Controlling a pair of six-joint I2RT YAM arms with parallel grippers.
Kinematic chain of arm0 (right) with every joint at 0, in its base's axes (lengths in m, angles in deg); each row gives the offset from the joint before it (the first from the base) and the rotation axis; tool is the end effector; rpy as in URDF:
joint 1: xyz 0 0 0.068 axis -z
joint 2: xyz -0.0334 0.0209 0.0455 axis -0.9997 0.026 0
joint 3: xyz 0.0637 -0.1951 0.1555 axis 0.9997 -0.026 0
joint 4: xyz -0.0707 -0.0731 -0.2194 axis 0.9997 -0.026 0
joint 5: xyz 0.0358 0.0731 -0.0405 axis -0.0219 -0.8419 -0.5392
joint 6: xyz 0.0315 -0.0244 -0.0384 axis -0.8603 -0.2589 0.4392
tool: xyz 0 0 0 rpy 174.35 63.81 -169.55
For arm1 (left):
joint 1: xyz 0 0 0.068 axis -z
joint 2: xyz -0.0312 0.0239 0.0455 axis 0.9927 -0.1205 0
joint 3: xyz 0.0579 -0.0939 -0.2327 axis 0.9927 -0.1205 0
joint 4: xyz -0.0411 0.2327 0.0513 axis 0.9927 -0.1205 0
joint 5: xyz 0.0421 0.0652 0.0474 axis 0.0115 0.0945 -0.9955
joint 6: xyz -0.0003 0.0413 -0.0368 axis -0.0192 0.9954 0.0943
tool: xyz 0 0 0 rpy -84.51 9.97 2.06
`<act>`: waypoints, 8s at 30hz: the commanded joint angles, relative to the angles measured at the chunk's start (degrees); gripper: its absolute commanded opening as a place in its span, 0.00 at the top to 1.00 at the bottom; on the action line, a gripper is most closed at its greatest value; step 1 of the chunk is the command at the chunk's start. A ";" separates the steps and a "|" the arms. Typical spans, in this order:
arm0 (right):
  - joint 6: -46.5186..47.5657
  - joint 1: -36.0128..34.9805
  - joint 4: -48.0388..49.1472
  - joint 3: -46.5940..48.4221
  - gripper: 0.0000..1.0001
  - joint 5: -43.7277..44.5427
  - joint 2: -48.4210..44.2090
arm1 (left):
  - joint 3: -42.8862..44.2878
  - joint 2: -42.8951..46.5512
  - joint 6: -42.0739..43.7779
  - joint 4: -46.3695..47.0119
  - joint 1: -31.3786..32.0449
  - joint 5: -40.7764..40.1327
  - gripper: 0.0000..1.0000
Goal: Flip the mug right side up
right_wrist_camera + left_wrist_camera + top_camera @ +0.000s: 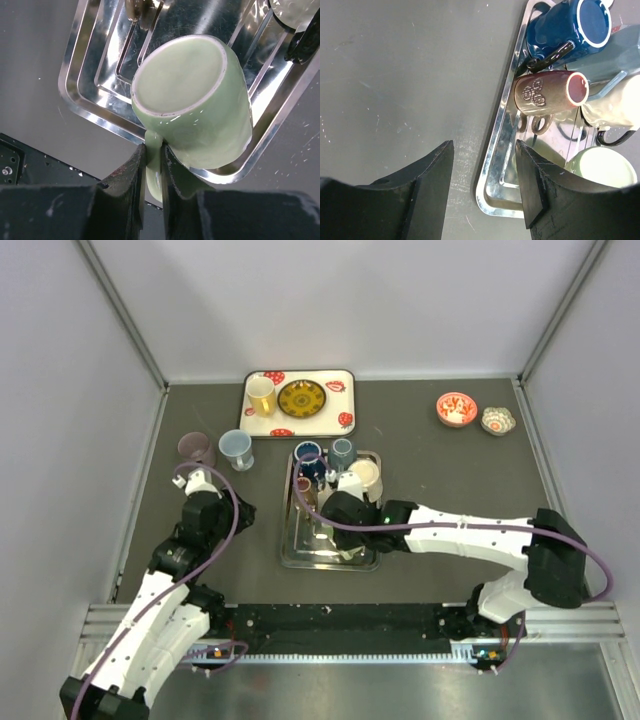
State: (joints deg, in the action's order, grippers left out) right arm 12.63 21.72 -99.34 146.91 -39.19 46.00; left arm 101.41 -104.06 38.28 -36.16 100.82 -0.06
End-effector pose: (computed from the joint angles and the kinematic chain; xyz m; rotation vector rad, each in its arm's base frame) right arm 0.1252 0.2604 0.2380 -0.3816 2.4778 0.3859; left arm 0.1314 -0.0365 0.2333 -0.5190 2.1170 -0.4417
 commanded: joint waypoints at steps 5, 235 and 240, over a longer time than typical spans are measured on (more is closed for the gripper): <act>-2.96 -0.37 3.68 -8.42 1.00 0.84 -3.67 | -0.78 -0.15 0.17 3.33 0.10 2.25 0.43; 6.60 20.53 15.69 -6.34 1.00 -19.70 -42.19 | 8.62 8.54 2.19 31.40 47.39 -19.30 0.07; 12.40 27.31 -7.62 9.56 1.00 -0.76 -26.91 | 10.03 11.98 4.64 20.67 47.39 -31.92 0.01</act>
State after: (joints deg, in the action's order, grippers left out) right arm 17.17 44.11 -90.48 143.81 -59.67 9.45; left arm 108.67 -92.69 39.41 -4.03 148.11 -17.00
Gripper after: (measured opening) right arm 0.156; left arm 0.984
